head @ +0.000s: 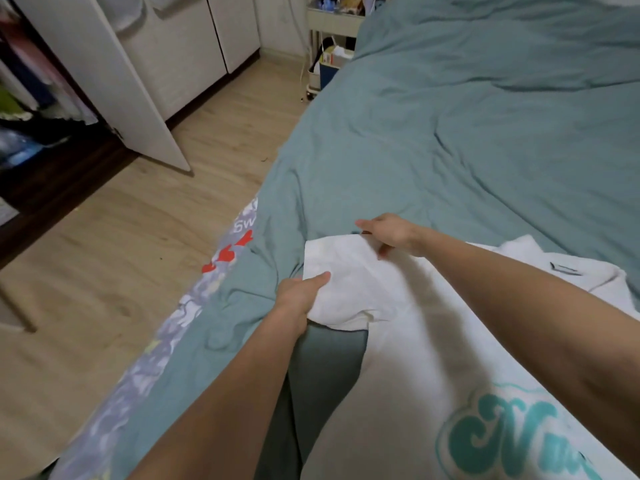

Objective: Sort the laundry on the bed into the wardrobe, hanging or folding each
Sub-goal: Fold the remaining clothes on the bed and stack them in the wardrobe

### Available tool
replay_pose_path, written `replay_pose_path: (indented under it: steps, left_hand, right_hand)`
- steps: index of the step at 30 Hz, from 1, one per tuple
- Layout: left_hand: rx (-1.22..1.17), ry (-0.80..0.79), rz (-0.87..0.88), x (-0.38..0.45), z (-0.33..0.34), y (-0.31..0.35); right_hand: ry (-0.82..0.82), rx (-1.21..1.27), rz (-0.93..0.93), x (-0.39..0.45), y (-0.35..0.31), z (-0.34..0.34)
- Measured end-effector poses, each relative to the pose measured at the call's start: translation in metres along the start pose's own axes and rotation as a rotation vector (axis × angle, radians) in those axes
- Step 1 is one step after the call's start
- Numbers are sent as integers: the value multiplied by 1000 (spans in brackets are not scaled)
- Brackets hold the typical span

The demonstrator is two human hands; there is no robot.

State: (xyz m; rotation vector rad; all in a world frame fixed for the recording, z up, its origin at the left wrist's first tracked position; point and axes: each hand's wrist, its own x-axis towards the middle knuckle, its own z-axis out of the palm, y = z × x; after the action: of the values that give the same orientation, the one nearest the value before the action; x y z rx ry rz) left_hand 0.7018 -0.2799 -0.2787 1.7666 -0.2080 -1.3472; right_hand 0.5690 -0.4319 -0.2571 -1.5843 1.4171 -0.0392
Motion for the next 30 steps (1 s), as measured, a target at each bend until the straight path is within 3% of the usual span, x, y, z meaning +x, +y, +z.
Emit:
replay_pose_path:
  steps: [3,7,10,12,16,19,20,23,26,28,30]
  left_hand:
    - [13,1,255,-25,6,18]
    - [153,-289,569,-84,24,38]
    - [623,-543,818,-115,48,26]
    - [1001,-588,905,-126,70,4]
    - [1277,-534,907,-147,116,-40]
    - [1317,-567,872,-150,136,-56]
    - [1302,-514,917,-146,137,-57]
    - [1230,-154,1060,-125,124,-58]
    - [1386,3,737,-106,106,-57]
    - [1357,-31,559,-96,98,-58]
    - [1273,-111,535,-88,92,-59]
  right_hand:
    - [52,266,-14,-9,-7,-12]
    - [-10,652,-37,-37,2,-47]
    - [-85,506,-68,-66,25,-82]
    - [-95,379,-50,-87,39,-98]
    - [62,298,-75,-111,65,-102]
    - [278,25,-93,-107,89,-91]
    - [329,-71,-42,-104,97,-88]
    - [341,-233,110,-101,116,-74]
    - [316,-317,186,-97,131,-59]
    - [361,-343,154,-90,137,-51]
    - [418,-321,80,-84,137,-46]
